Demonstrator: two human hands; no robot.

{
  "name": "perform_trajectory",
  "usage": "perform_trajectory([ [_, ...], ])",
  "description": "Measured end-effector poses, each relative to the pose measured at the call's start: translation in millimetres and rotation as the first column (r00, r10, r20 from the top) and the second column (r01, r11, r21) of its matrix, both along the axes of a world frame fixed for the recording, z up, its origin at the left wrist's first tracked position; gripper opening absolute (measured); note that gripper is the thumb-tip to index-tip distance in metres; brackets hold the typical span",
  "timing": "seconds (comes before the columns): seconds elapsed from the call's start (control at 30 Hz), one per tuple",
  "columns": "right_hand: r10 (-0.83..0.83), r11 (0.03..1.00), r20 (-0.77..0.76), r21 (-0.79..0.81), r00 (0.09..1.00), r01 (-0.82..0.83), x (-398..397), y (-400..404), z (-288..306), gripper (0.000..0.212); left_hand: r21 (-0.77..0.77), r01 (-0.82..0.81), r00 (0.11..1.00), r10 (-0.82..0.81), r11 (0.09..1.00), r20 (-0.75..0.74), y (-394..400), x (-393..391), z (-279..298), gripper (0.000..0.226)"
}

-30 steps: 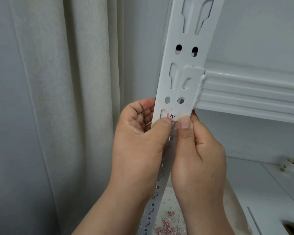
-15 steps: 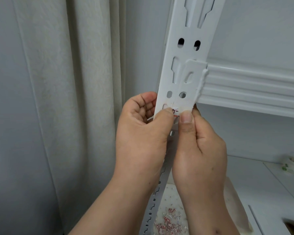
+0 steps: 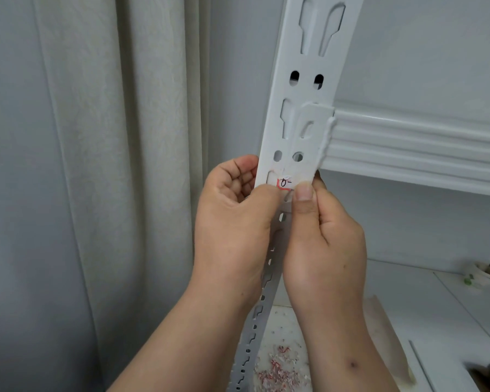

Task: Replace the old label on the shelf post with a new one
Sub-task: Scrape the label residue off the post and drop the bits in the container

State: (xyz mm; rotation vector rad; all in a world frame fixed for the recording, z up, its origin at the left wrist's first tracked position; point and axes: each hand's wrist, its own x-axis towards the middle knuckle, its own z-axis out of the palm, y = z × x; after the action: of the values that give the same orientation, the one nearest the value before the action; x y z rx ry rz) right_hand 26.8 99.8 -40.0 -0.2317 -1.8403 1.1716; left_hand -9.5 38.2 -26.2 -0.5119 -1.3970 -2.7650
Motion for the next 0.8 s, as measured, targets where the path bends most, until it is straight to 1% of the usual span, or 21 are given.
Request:
perform_trajectory([
  [0.17,0.021,1.000,-0.007,-0.008,1.000,-0.021,1.5,0.4,-0.4,0.032,0.018,-0.005,1.000,0.005,1.000,-0.003,1.0,0.4,0.1,0.035],
  [0.37,0.027,0.999,-0.029,-0.017,0.999,-0.027,0.5,-1.2,-1.3,0.039,-0.006,-0.007,0.999,0.007,1.000,-0.040,0.1,-2.6,-1.0,0.037],
  [0.57,0.074,0.992,-0.063,-0.093,0.995,-0.080,3.3,-1.8,2.9,0.036,-0.003,0.015,0.998,-0.016,1.000,-0.055,-0.1,-5.0,-1.1,0.037],
  [0.7,0.040,0.996,-0.052,-0.083,0.998,-0.044,3.7,-0.6,4.0,0.035,0.002,0.020,0.998,-0.020,1.000,-0.059,0.3,-5.9,-3.9,0.040],
  [0.8,0.027,0.999,-0.038,-0.042,0.999,-0.029,3.6,0.0,2.9,0.032,0.022,0.038,0.998,-0.037,0.999,-0.041,-0.8,-5.6,-5.4,0.041],
])
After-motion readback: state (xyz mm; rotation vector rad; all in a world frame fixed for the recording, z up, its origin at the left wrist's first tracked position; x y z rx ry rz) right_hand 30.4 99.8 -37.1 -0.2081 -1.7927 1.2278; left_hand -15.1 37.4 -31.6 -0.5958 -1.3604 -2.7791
